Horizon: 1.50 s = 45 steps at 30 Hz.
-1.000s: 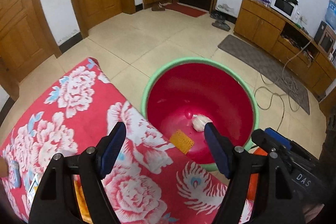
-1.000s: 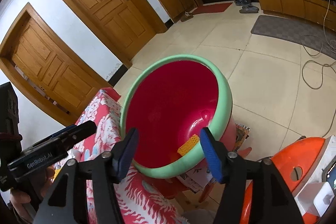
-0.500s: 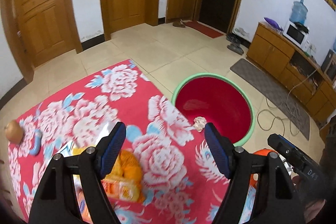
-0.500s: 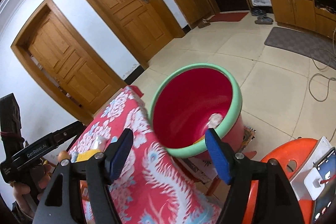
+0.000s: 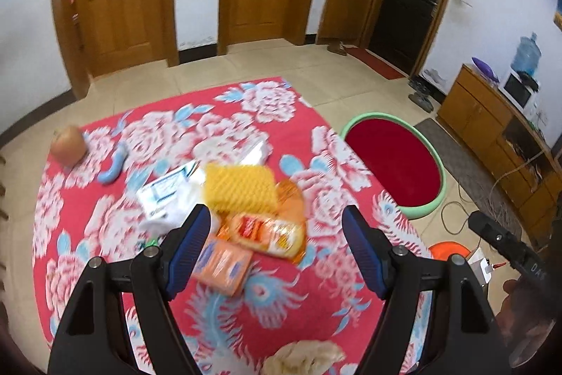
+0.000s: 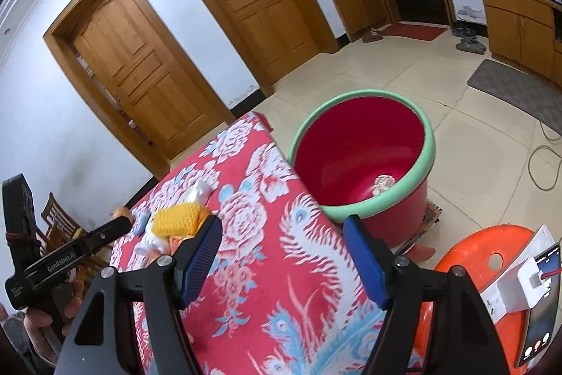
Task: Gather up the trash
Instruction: 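Return both tools to the table and grasp the orange box with the left gripper, then grasp the chip bag with the right gripper while the left holds the orange box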
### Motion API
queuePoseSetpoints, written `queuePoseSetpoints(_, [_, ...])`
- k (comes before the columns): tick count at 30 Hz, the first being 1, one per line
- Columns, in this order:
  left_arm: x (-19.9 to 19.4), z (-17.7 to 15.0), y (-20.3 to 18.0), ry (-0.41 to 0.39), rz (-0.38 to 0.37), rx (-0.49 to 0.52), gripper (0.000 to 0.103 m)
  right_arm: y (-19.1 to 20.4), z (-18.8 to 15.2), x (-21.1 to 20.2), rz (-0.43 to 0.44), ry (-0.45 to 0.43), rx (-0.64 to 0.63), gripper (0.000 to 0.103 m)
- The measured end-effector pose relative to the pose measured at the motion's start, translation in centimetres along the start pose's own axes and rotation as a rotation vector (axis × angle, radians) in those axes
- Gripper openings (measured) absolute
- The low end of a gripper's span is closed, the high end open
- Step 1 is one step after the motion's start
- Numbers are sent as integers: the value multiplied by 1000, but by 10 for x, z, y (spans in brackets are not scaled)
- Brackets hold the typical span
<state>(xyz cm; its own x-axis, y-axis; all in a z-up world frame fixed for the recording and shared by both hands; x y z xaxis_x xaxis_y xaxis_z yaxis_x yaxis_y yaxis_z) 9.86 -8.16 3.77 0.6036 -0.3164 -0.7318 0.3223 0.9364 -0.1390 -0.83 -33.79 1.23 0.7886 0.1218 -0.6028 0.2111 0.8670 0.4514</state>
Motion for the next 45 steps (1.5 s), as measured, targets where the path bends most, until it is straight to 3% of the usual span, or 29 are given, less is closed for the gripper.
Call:
queuePoseSetpoints(12, [24, -36, 42, 45, 78, -81, 77, 24, -19, 10, 9, 60, -62, 75])
queuePoseSetpoints(26, [66, -52, 52, 111, 71, -96, 77, 30, -29, 30, -14, 124, -84, 75])
queuePoseSetpoints(28, [69, -53, 53, 111, 54, -106, 70, 30, -30, 33, -11, 133, -88, 75])
queuePoseSetpoints(29, [69, -54, 53, 110, 45, -110, 61, 31, -31, 36, -11, 138, -91, 75])
queuePoseSetpoints(30, [69, -54, 54, 111, 34, -116, 59, 32, -32, 39, -9, 144, -92, 75])
queuePoseSetpoints(41, [38, -56, 87, 46, 94, -233, 57, 57, -44, 76, 27, 237, -151, 75])
queuePoseSetpoints(45, [33, -56, 103, 34, 150, -251, 57, 71, -47, 96, 53, 259, -187, 75])
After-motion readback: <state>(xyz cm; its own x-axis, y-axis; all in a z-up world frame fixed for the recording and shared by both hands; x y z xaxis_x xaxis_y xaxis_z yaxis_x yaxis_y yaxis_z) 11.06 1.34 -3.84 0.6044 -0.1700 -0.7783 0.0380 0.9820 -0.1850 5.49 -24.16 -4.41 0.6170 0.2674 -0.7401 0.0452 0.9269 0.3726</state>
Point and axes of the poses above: each gripper's, at about its wrist camera, not at the fingertips, and x roughly the way its jaws point, y to its left, z to its top, the point moved 2 cm from there along x, roughly the way its jaws point
